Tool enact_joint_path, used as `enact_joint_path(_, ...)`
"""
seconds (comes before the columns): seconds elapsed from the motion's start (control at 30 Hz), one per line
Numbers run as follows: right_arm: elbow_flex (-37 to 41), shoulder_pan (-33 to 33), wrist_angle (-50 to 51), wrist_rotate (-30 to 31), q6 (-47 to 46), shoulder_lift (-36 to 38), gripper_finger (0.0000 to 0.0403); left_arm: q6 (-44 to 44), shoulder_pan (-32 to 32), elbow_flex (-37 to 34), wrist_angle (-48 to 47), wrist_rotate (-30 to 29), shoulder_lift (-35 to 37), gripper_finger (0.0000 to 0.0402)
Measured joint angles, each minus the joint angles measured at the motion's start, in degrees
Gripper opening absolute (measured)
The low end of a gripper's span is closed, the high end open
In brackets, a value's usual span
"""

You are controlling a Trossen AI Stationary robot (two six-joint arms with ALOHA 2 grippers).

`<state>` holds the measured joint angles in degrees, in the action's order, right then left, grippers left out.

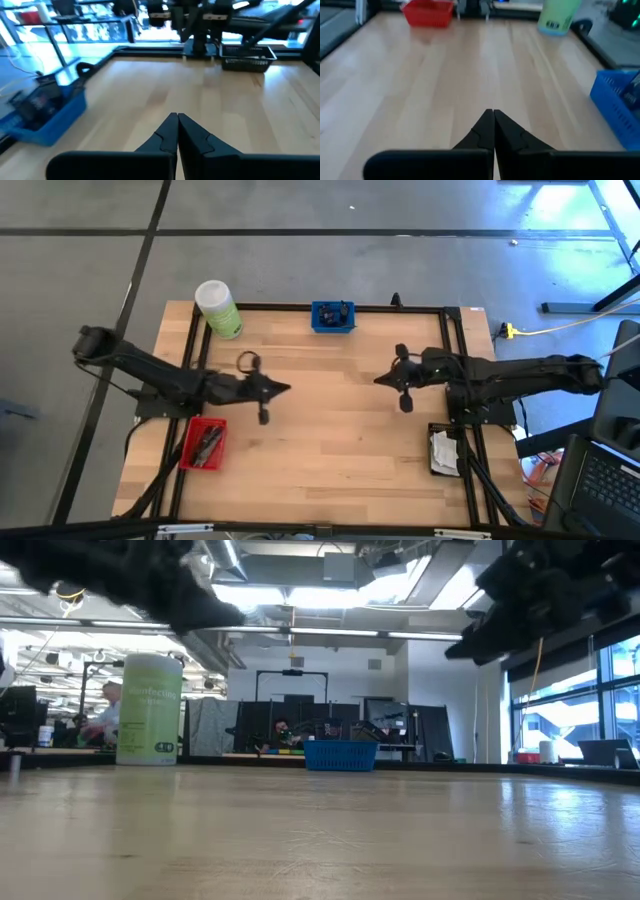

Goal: Pick & Place Travel size toiletries
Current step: Return to Home Position

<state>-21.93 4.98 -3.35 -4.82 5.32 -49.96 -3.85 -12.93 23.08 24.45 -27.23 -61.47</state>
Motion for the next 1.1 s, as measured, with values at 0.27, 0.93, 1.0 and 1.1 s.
enact_joint_path(0.27,1.83,0.97,0.59,-0.62,1.0,7.2,0.0001,-0.72,-2.32,-12.12,1.26,-3.47,16.61,0.0003)
enact_joint_path(0.93,9.02,0.93,11.3,-0.56,-0.24,32.0,0.0,1.6,-7.39,-21.5,-11.55,-6.36,41.64,0.0002)
enact_joint_path(1.0,9.02,0.93,13.07,-0.56,-0.32,33.85,0.0,1.6,-7.0,-22.58,-12.29,-4.96,44.47,0.0002)
enact_joint_path(1.1,9.24,0.93,14.31,-0.42,-0.37,36.24,0.0,1.63,-6.53,-22.5,-16.2,-4.71,48.61,0.0002)
